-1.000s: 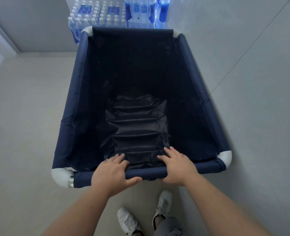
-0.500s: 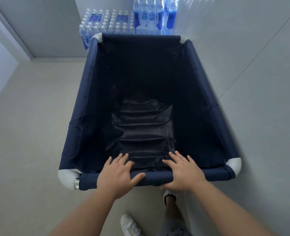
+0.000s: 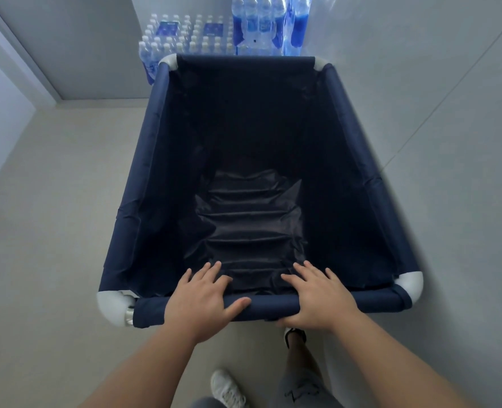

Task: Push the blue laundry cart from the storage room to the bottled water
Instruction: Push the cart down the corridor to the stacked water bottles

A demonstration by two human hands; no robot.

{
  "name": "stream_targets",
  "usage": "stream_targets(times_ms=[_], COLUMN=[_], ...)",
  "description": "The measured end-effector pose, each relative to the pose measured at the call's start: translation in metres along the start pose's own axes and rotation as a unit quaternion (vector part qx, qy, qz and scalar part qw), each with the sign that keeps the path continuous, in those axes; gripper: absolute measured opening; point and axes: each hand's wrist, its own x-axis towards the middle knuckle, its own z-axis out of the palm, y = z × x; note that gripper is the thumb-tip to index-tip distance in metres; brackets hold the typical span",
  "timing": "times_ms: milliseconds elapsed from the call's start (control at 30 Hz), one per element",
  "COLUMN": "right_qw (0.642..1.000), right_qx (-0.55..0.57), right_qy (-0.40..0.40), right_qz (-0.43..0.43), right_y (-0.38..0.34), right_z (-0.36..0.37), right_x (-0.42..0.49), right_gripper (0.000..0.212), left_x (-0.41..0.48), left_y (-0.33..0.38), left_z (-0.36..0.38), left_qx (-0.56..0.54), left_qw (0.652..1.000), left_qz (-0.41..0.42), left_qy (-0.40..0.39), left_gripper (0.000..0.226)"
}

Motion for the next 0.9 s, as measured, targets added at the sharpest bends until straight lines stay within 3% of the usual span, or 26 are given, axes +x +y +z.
stream_targets(times_ms=[900], right_qw=[1.0], right_qx=[-0.005], right_qy=[0.026], right_qz=[-0.002], right_y=[-0.0009], right_z=[-0.0002], right_x=[-0.0004], right_gripper=[0.115], left_x=[-0.0025], left_y=[0.0005], left_z=[-0.0007], left_qx=[0.013], left_qw=[1.0], left_qz=[0.009], left_qy=[0.024], left_gripper=[0.101])
